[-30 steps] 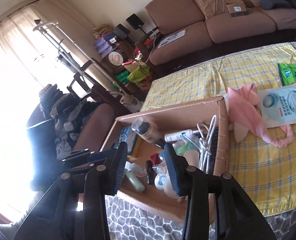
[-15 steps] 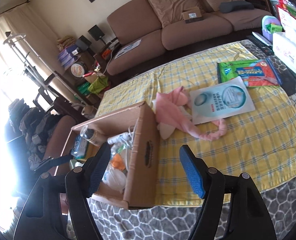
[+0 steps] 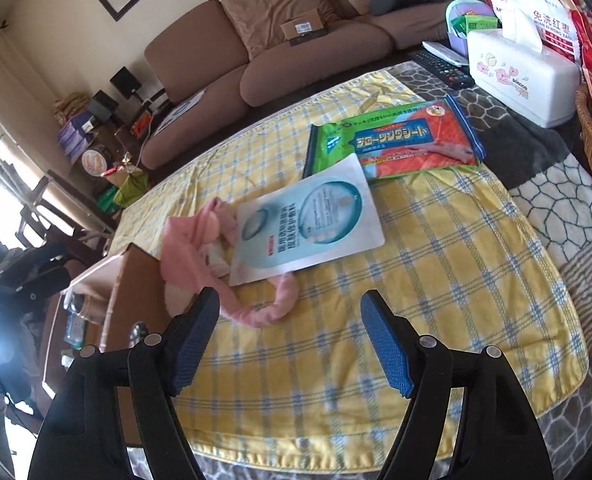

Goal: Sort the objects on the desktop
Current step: 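Move the left tool over the table toward the pink cloth, then grasp the pink cloth with the left tool and lift it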

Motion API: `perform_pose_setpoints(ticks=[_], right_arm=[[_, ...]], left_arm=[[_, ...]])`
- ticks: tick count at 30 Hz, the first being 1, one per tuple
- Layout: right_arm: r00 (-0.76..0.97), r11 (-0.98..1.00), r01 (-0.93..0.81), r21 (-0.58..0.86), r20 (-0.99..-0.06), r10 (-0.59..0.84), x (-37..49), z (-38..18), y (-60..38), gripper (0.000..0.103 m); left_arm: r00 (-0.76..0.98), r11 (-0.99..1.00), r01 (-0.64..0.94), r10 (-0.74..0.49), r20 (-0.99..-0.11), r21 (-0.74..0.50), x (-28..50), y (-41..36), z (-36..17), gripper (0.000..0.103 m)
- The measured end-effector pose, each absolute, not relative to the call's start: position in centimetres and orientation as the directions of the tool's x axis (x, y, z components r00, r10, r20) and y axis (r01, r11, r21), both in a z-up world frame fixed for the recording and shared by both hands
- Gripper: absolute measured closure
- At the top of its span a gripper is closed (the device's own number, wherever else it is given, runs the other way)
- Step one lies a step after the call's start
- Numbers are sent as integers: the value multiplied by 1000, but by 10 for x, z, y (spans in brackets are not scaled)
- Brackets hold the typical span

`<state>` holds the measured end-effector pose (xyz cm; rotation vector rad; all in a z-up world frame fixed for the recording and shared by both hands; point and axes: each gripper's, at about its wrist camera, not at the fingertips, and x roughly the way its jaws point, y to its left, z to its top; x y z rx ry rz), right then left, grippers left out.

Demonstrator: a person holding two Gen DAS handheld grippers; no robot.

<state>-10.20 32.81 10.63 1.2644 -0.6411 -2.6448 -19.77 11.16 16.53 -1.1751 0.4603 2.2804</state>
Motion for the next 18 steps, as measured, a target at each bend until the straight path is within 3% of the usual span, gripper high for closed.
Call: perform_pose_setpoints(ticks=[5,10,14,18], right_arm=[[-624,-902,-96,421,-732,-275,-145,83,364,28],[-615,-889,-94,449,-728,-302,-172,64,381,28],[-609,-858,-71,508,-703,-366,-166,63,376,27],[-554,-826,21,563,-682,-479,-155,62,344,27]], left_arm=[[-466,-737,-639,143,-873,220,-256,159,135,1],[-348,-675,-702,48,-936,226,-295,181,90,4],[-280,-670,-708,-25,-960,224,-314,183,60,18],[-310,-622,-720,-108,-945,307,-316,187,38,18]])
